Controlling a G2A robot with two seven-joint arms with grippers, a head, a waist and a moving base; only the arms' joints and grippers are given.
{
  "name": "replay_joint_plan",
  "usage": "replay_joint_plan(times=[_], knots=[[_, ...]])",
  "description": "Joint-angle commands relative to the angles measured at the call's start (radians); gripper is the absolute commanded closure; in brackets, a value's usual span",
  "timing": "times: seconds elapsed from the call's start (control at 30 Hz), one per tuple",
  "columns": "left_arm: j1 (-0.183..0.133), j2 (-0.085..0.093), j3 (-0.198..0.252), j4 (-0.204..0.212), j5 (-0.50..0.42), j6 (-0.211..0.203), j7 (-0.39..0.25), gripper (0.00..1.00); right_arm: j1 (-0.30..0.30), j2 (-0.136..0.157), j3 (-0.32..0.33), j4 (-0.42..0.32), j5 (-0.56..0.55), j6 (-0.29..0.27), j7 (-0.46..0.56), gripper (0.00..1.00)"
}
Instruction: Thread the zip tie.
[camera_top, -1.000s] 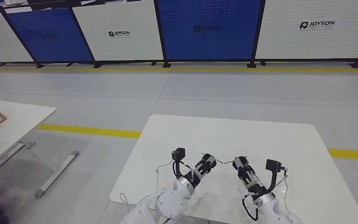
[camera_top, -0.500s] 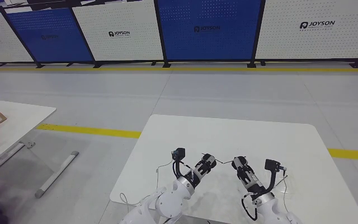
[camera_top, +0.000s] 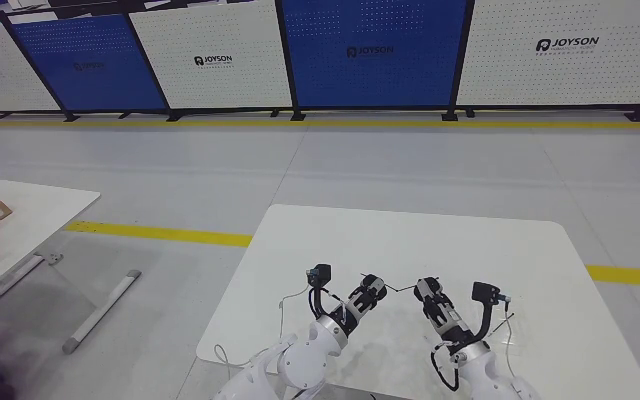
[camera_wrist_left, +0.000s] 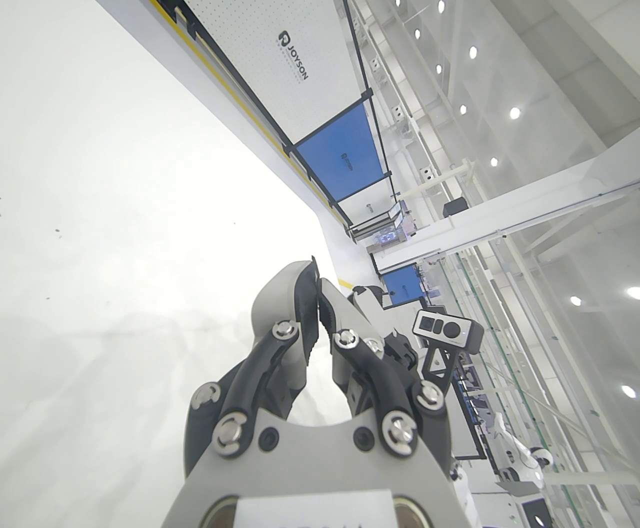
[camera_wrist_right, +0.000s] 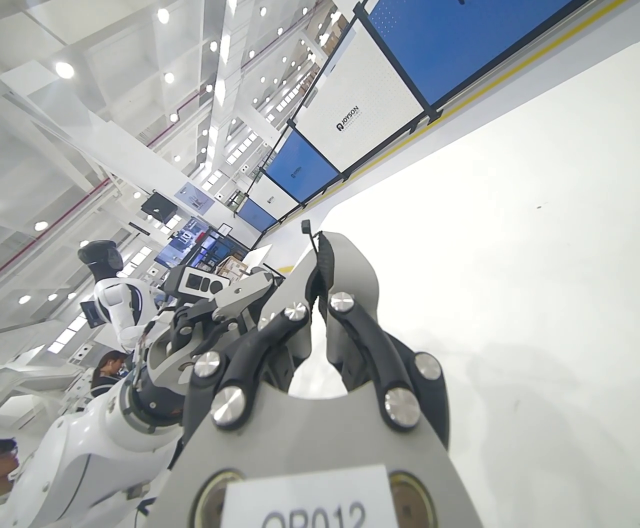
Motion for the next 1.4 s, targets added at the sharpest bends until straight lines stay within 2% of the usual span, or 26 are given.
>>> replay_joint_plan(times=[0.0, 0.23, 0.63, 0.9, 1.37], knots=[[0.0, 0.0, 0.0, 0.0, 0.0, 0.0, 0.0, 1.0, -0.004, -0.001, 0.003, -0.004, -0.003, -0.001, -0.002, 1.0], [0.0, 0.0, 0.0, 0.0, 0.0, 0.0, 0.0, 1.0, -0.024, -0.002, 0.017, -0.016, -0.012, -0.011, -0.007, 1.0], [0.0, 0.0, 0.0, 0.0, 0.0, 0.0, 0.0, 1.0, -0.008, -0.013, 0.011, -0.004, -0.018, -0.005, 0.015, 1.0], [0.0, 0.0, 0.0, 0.0, 0.0, 0.0, 0.0, 1.0, -0.029, -0.014, 0.031, -0.018, -0.022, -0.018, 0.006, 1.0], [0.0, 0.0, 0.0, 0.0, 0.0, 0.0, 0.0, 1.0, -0.016, -0.024, 0.023, -0.005, -0.019, -0.01, 0.037, 1.0]])
